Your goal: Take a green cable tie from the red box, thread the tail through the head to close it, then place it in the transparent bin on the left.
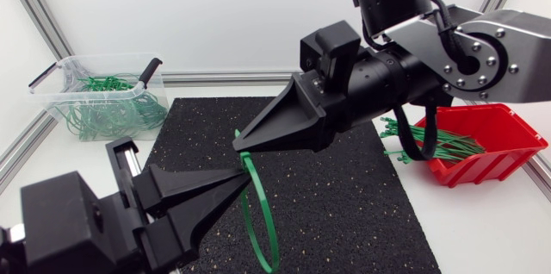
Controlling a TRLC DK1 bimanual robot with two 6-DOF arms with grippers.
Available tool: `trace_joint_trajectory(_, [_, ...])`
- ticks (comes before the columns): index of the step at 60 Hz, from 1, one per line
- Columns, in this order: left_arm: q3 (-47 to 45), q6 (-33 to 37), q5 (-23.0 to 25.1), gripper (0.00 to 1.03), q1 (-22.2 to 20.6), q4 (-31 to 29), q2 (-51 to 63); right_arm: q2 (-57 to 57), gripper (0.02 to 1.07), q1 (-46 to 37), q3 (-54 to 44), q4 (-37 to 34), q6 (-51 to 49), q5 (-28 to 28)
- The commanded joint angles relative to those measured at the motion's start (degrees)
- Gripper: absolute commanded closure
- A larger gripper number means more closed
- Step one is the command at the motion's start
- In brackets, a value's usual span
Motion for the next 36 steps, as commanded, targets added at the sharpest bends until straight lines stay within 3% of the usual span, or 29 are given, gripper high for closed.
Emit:
trace_joint_trajectory(1, [0.1, 0.7, 2.1, 0.99, -2.0, -0.4, -0.6, 1.6, 1.01, -0.9, 1.6, 0.5, -1.1, 2.4])
trace_joint_trajectory(20, [0.4, 0.4, 1.0, 0.99, -3.3, -0.8, -1.2, 5.3, 1.01, 0.4, 1.6, 0.7, -1.5, 4.6])
trace_joint_trajectory(31, [0.9, 0.2, -0.6, 0.99, -2.3, -4.3, -2.9, 1.1, 1.00, 1.0, 0.5, -0.3, -2.2, 6.1])
trace_joint_trajectory(34, [1.4, 0.4, -0.8, 0.99, 0.0, -5.9, -3.7, -0.2, 0.84, 0.8, -0.1, -0.3, -3.6, 8.1])
trace_joint_trajectory(36, [1.6, 0.4, -0.8, 0.99, 3.6, -6.4, -3.8, -0.6, 0.64, 0.3, -0.5, -0.2, -4.3, 8.8])
